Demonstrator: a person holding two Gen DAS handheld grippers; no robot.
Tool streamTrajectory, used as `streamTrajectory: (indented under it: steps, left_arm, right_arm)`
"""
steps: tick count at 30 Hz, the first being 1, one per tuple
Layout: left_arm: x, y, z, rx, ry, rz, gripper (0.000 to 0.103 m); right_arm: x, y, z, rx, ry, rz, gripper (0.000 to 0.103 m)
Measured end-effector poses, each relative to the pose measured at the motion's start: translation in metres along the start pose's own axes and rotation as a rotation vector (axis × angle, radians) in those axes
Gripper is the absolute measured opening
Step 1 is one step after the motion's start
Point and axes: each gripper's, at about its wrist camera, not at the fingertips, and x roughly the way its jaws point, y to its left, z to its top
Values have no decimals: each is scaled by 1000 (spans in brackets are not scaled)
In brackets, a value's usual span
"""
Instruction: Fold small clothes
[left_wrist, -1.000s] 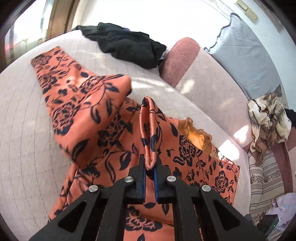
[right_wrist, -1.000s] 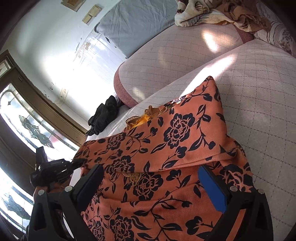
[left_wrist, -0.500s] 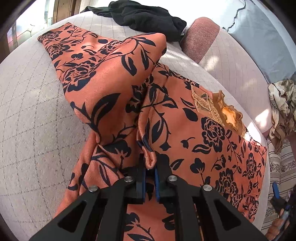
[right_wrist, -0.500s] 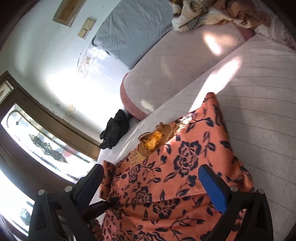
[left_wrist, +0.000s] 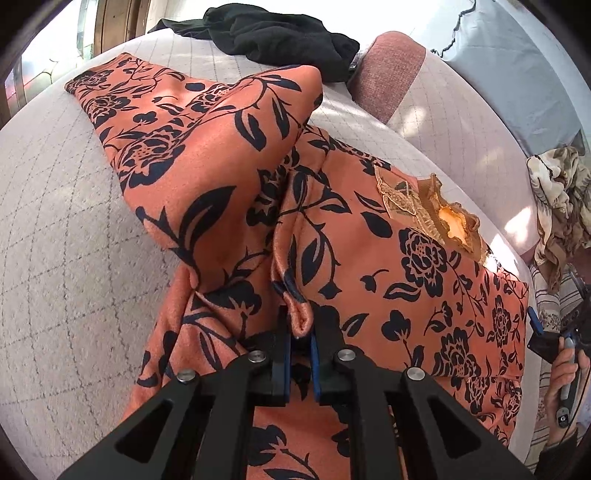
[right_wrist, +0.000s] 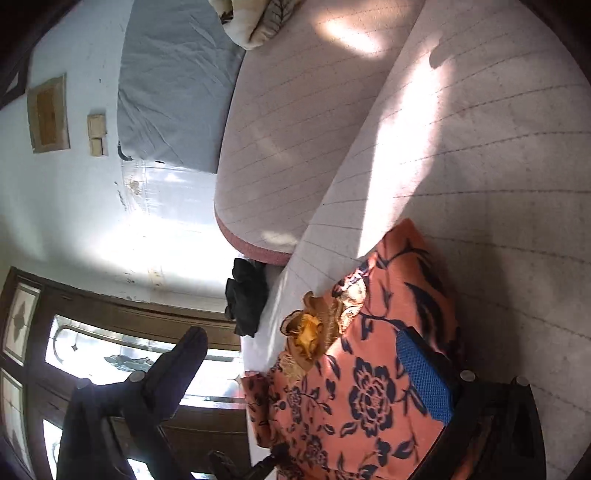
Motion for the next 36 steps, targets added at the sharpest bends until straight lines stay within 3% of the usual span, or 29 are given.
streamTrajectory:
  steps: [1, 3, 6, 7, 8, 9, 11, 12, 14, 15, 17, 18, 20, 23, 24, 25, 27, 29, 33, 36]
  left_arm:
    - [0, 1, 1, -6, 5, -7, 10]
    - [0, 4, 1, -10, 9, -17, 10]
    - [-1, 3, 0, 5, 1, -13, 10]
    - [-1, 2, -1, 13, -1, -9, 10]
    - [-1, 2, -1, 14, -2, -8, 10]
    - [-1, 2, -1, 9, -4, -9, 10]
    - [-1, 2, 0, 7, -1, -7, 10]
    - [0, 1, 0, 10, -1, -4, 10]
    - [1, -1, 0, 21, -5, 7, 10]
    - [0, -2, -1, 27, -8, 10, 10]
    - [0, -3, 0, 32, -8, 10, 10]
    - [0, -3, 0, 37, -5, 10, 10]
    - [-3, -3, 4, 45, 7, -9, 10]
    - [-26, 4, 15, 37, -29, -52, 16]
    - [-41, 10, 19, 35, -68, -76, 26]
    - [-58, 19, 23, 26, -111, -99, 49]
    - [-91, 48, 32, -27, -227, -107, 75]
    - [-113, 87, 49, -94, -328, -79, 77]
    - [-96, 184, 111, -348, -280, -98, 76]
    - [-67, 237, 159, -437, -244, -59, 66]
  right_arm:
    - [1, 4, 4, -16, -46, -53, 103]
    - [4, 4, 8, -21, -72, -14, 103]
    - [36, -7, 12, -18, 84, 25, 103]
    - [44, -12, 16, -61, 85, -87, 100]
    - [43, -20, 23, -63, 30, -149, 96]
    - [35, -25, 31, -5, -45, -110, 96]
    - [22, -18, 37, 29, -123, -120, 98]
    - [20, -11, 37, 12, -118, -119, 99]
    - [21, 8, 30, -49, -64, -20, 99]
    - [26, 16, 29, -117, -38, -39, 99]
    - [37, 0, 36, -112, -42, -237, 99]
    - [40, -18, 40, -45, -35, -253, 98]
    - [29, -11, 40, -24, -104, -238, 98]
    - [12, 39, 17, -207, -109, -226, 100]
    - [8, 54, 1, -270, -88, -220, 100]
    - [7, 67, -17, -335, -57, -215, 100]
    - [0, 80, -60, -428, -5, -230, 100]
    - [-7, 81, -102, -459, 52, -199, 100]
    - [-3, 62, -173, -485, 154, -216, 100]
    - [12, 49, -202, -526, 180, -258, 100]
